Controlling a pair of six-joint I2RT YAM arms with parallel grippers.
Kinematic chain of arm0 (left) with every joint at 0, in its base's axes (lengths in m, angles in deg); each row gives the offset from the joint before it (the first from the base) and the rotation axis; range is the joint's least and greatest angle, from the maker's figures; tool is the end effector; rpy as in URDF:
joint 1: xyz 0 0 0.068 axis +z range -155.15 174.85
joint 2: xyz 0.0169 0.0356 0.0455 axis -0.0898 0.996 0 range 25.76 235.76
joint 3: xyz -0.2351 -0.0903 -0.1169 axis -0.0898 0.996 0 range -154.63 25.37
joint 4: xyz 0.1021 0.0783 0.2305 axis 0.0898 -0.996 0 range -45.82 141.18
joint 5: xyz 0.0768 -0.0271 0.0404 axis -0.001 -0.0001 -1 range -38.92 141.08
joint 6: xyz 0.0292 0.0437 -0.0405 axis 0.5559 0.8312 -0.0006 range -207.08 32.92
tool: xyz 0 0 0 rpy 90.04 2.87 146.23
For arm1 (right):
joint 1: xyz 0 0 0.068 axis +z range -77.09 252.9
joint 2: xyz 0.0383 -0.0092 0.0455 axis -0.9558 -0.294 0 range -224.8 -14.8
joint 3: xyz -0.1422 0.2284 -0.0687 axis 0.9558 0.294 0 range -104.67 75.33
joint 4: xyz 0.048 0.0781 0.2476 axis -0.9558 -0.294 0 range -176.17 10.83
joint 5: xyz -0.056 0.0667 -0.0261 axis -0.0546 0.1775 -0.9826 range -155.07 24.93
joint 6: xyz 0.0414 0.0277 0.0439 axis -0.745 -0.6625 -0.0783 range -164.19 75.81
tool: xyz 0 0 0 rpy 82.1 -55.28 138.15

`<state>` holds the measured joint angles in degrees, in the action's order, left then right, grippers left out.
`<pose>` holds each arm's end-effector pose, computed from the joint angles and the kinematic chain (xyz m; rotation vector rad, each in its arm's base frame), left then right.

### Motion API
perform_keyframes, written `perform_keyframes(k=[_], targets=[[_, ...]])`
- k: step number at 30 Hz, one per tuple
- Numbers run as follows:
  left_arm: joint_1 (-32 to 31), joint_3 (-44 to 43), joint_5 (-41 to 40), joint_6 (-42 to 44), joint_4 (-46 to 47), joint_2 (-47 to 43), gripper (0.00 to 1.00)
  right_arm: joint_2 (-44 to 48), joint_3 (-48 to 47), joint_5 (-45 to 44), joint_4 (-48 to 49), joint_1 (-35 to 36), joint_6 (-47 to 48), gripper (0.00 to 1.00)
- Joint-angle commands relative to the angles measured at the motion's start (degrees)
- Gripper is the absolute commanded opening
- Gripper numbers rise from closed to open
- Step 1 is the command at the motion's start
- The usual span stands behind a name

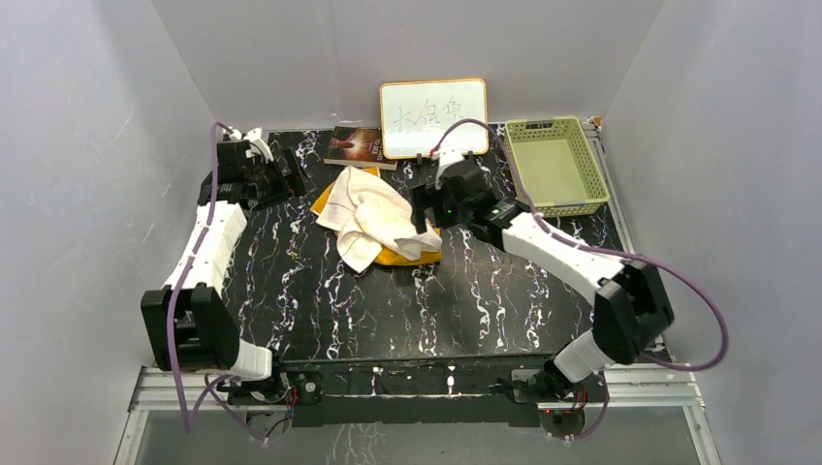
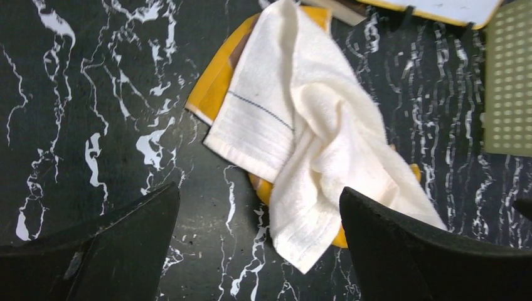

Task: Roll the towels
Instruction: Pick up the towel at the center of the board.

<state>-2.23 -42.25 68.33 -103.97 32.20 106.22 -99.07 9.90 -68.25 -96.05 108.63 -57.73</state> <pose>0.3362 0.0016 0.3167 -0.1888 2.1248 -0.4640 0.2857 0.2019 0.2841 -0.3970 2.1893 0.4192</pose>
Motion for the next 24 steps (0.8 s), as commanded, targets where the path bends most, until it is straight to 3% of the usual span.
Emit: perform_keyframes(k=[1, 8, 14, 16, 17, 18, 19, 20, 24], targets=[[0.4, -0.6, -3.2, 0.8, -3.8, 2.4, 0.98, -5.2, -7.9, 5.3, -0.4, 4.0, 5.9, 0.98], [0.6, -1.4, -1.7, 2.2, -5.1, 9.3, 0.98, -21.4, -17.9, 11.7, -8.0, 6.2, 4.8, 0.98], [2.1, -2.6, 1.1, 0.8, -4.6, 12.6, 0.98, -29.3, -28.7, 8.4, -18.3, 6.7, 5.6, 0.98], [2.7, -3.6, 2.9, 0.1, -4.9, 13.0, 0.98, -31.3, -31.7, 6.8, -21.1, 6.6, 6.6, 0.94], [2.9, -3.8, 3.3, -0.2, -4.8, 12.7, 0.98, -32.2, -32.9, 6.2, -21.9, 6.7, 7.4, 0.84], [3.0, -3.8, 3.5, -0.5, -4.7, 12.3, 0.98, -32.9, -34.5, 5.6, -23.0, 6.7, 8.5, 0.63], [3.1, -3.7, 3.7, -0.6, -4.6, 11.7, 0.98, -33.6, -37.3, 4.2, -24.9, 6.7, 9.6, 0.24], [3.1, -3.5, 4.1, -0.6, -4.6, 11.0, 0.98, -34.2, -41.2, 2.6, -27.3, 6.7, 10.2, 0.01], [3.1, -2.1, 4.1, -0.3, -5.1, 7.5, 0.98, -31.3, -68.3, -3.3, -34.8, 6.5, 11.8, 0.0]])
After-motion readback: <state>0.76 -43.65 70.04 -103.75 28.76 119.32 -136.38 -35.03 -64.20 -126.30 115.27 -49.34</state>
